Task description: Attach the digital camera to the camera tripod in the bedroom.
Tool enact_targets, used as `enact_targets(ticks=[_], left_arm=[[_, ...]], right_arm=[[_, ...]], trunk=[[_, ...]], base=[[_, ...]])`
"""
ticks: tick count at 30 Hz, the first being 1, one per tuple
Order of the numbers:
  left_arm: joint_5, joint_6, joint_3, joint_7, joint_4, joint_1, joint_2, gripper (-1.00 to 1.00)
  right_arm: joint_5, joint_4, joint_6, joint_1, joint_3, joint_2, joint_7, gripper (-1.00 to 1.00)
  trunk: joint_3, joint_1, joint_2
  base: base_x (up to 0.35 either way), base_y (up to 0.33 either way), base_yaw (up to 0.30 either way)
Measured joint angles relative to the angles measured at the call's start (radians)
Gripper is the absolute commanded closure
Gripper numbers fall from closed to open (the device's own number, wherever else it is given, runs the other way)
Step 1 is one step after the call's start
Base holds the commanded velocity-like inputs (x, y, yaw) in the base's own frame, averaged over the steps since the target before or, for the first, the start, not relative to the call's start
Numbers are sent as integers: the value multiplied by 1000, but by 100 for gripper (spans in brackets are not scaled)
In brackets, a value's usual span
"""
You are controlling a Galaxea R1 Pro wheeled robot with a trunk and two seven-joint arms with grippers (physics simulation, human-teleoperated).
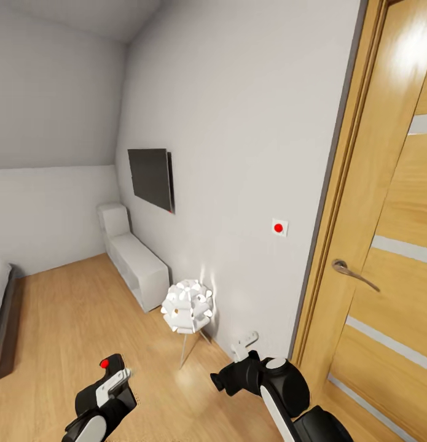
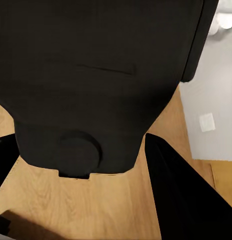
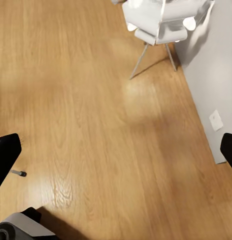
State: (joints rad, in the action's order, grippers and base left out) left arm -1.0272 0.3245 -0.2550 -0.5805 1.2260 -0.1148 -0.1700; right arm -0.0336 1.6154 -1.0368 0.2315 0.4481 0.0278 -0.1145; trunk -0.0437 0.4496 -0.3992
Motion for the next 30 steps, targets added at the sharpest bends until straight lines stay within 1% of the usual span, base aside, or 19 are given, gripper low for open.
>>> enact_targets(ticks=[2,4,5,6,7,9,10,16,25,27,28,30], left_arm=[[-15,-12,0,0,1,5,-6,100],[-20,-13,3,0,1,5,-8,100],[-30,-15,21,0,2,6,-14,100],[-41,-13,62,0,3,9,-19,100],[-51,-12,74,1,4,11,-19,100],[-56,-11,90,1,5,14,-19,100],[-55,-7,112,1,6,19,-15,100],[-54,-6,113,1,6,20,-11,100],[-52,-6,112,1,6,20,-10,100],[-52,-6,112,1,6,20,-10,100],[-51,-6,112,2,6,20,-10,100],[-51,-6,112,2,6,20,-10,100]], right_arm=[[0,0,0,1,-1,0,0,-100],[0,0,0,1,-1,0,0,-100],[0,0,0,1,-2,0,0,-100],[0,0,0,1,-2,0,0,-100],[0,0,0,1,-2,0,0,-100],[0,0,0,1,-2,0,0,-100],[0,0,1,1,-3,-1,0,-100],[0,0,1,1,-4,-1,0,-100],[1,0,1,2,-7,-3,0,-100],[1,0,1,2,-8,-6,0,-100],[1,0,2,3,-10,-15,-1,-100],[0,0,5,3,-10,-17,-2,-100]], trunk=[[0,0,0],[0,0,0],[0,0,0],[0,0,0],[0,0,0],[0,0,0],[0,0,0],[0,0,0],[0,0,0],[0,0,0],[0,0,0],[0,0,0]], base=[[0,-1,230],[0,0,231],[0,0,234],[0,0,234],[0,0,234],[14,-6,236],[62,-36,240],[159,-122,244],[236,-191,248],[252,-208,249],[255,-207,249],[255,-176,249]])
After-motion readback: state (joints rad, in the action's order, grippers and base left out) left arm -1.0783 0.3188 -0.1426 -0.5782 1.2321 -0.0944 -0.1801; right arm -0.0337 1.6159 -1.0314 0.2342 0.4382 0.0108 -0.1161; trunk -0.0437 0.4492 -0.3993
